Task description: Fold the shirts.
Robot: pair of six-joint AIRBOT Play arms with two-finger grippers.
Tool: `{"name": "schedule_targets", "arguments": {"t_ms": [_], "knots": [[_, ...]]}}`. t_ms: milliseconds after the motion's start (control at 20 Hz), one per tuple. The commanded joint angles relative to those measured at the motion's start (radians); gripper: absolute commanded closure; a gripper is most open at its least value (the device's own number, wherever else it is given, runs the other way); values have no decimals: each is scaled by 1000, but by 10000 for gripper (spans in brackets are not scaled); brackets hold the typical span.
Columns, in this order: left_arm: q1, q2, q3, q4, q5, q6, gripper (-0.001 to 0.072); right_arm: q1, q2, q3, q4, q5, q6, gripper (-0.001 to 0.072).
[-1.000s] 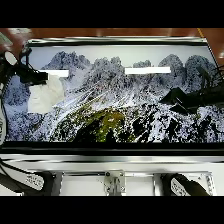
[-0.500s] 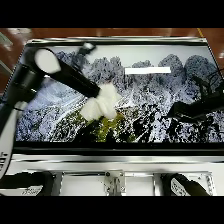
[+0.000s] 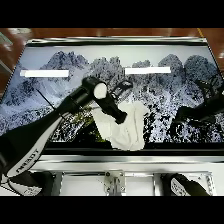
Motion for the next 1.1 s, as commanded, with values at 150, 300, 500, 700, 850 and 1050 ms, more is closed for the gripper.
{"name": "schedule_targets", "arguments": {"t_ms": [150, 300, 500, 700, 850, 1050], "knots": [[415, 89, -112, -156, -187, -18, -13, -29, 0, -57, -42, -38, -9, 44], [510, 98, -344, -303, -156, -3, -13, -84, 0, -198, 185, -85, -55, 44], [472, 87, -579, -388, 63, 3, -13, -87, 0, -351, 367, -206, -64, 44], [394, 41, -609, -425, 193, 0, -13, -87, 0, -411, 372, -235, -62, 44], [358, 8, -609, -458, 262, -1, 108, -87, 0, -445, 373, -256, -40, 44], [362, 6, -601, -502, 324, -1, 182, -87, 0, -513, 399, -285, -37, 44]]}}
